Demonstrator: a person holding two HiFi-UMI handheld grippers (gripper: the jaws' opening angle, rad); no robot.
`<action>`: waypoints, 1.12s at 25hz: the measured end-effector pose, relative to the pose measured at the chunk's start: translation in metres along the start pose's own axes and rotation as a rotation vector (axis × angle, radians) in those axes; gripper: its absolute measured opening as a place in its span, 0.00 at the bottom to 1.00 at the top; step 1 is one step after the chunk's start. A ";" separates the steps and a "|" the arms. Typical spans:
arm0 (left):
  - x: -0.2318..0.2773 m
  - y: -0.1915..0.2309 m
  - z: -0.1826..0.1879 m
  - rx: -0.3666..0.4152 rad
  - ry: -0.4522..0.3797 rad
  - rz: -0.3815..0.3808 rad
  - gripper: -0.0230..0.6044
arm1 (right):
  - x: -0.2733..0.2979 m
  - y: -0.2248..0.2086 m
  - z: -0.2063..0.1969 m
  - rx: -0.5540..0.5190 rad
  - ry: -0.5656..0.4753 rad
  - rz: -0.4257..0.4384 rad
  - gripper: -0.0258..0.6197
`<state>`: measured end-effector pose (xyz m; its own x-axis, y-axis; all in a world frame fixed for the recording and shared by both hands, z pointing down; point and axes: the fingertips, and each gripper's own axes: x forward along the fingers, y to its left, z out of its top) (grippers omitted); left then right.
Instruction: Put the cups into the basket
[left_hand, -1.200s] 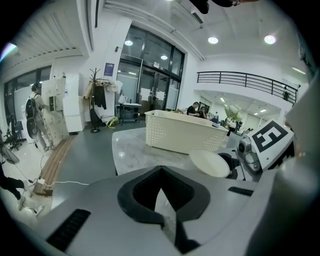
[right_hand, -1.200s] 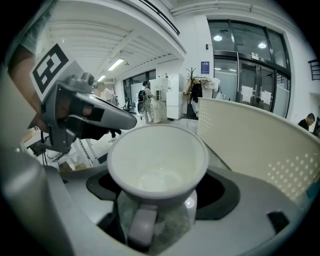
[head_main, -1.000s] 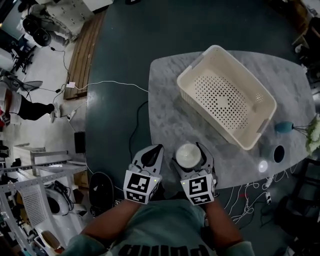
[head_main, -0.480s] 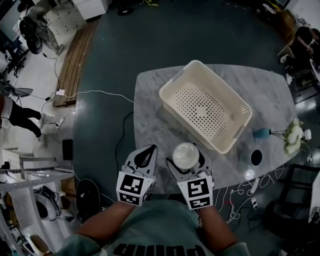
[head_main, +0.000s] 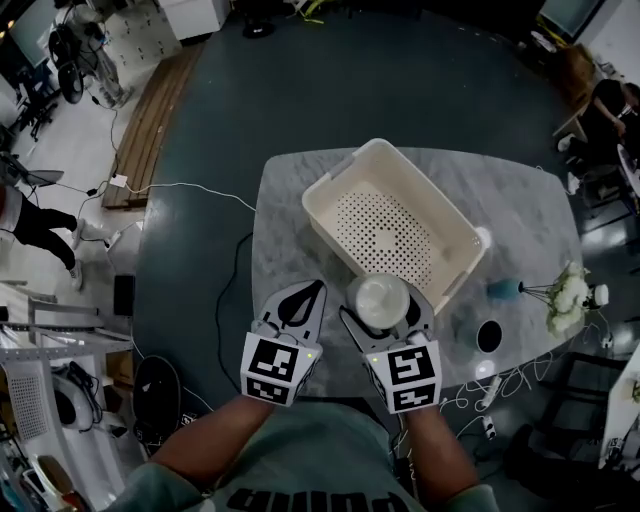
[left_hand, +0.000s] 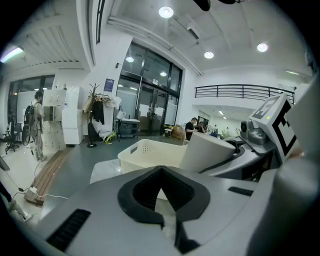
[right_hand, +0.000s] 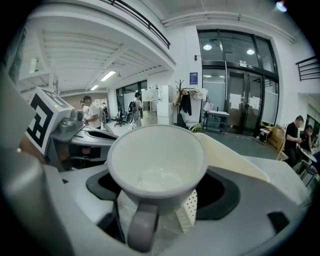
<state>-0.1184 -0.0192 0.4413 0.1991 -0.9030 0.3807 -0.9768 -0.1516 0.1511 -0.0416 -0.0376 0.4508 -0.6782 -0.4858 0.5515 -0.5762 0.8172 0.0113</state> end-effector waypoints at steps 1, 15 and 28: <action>0.004 -0.002 0.003 0.001 -0.002 0.002 0.05 | 0.001 -0.006 0.002 -0.002 -0.001 0.001 0.66; 0.048 0.022 0.035 -0.006 0.011 0.087 0.05 | 0.048 -0.072 0.039 -0.003 -0.001 0.016 0.66; 0.086 0.058 0.033 -0.035 0.073 0.146 0.05 | 0.130 -0.119 0.032 0.012 0.064 -0.009 0.66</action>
<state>-0.1604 -0.1192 0.4528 0.0619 -0.8828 0.4656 -0.9927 -0.0062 0.1203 -0.0764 -0.2079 0.4942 -0.6428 -0.4717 0.6035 -0.5876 0.8091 0.0066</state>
